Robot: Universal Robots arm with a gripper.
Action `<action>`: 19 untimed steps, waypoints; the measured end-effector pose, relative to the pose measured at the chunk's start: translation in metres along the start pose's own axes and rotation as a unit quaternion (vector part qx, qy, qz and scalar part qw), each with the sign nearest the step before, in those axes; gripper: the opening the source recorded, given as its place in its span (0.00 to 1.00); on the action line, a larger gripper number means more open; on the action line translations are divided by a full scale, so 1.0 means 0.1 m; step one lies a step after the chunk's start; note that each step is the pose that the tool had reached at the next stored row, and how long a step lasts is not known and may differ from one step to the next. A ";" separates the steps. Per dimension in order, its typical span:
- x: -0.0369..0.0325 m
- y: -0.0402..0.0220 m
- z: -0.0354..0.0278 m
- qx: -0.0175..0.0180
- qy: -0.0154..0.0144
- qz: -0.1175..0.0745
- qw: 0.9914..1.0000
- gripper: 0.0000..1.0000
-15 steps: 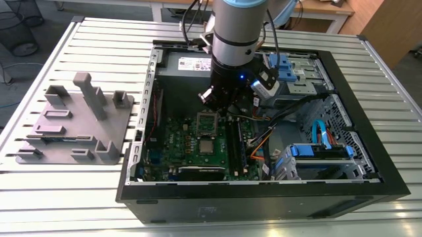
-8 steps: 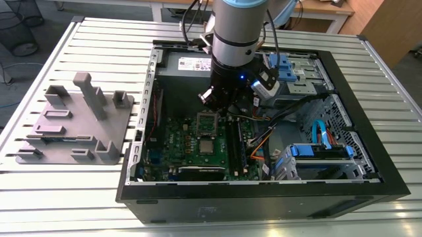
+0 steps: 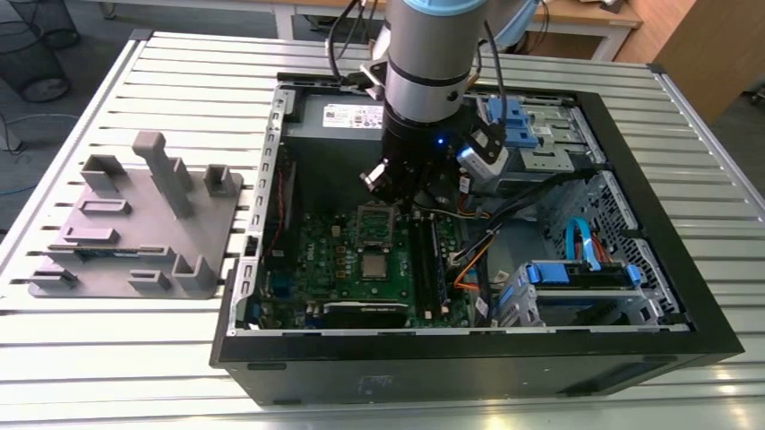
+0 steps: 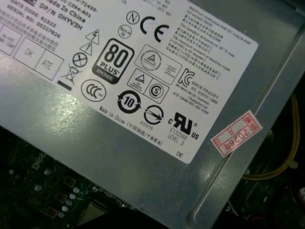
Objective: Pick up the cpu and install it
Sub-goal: 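Close the cpu cover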
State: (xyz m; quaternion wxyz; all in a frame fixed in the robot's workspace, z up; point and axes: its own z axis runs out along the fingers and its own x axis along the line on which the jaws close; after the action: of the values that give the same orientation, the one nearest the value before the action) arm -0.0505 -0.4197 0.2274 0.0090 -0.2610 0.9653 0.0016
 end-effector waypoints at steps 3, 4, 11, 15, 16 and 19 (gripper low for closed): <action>0.002 -0.004 -0.003 0.000 0.000 -0.008 1.000 0.11; 0.002 -0.004 -0.003 0.000 0.000 -0.010 1.000 0.11; 0.002 -0.004 -0.003 0.000 0.000 -0.018 1.000 0.11; -0.003 -0.008 -0.003 -0.001 0.000 -0.038 0.999 0.11; -0.004 -0.008 -0.003 -0.001 0.000 -0.043 0.999 0.11; -0.007 -0.010 -0.003 -0.001 0.000 -0.057 0.998 0.11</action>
State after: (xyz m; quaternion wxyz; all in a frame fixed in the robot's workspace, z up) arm -0.0494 -0.4202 0.2277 0.0089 -0.3161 0.9487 0.0021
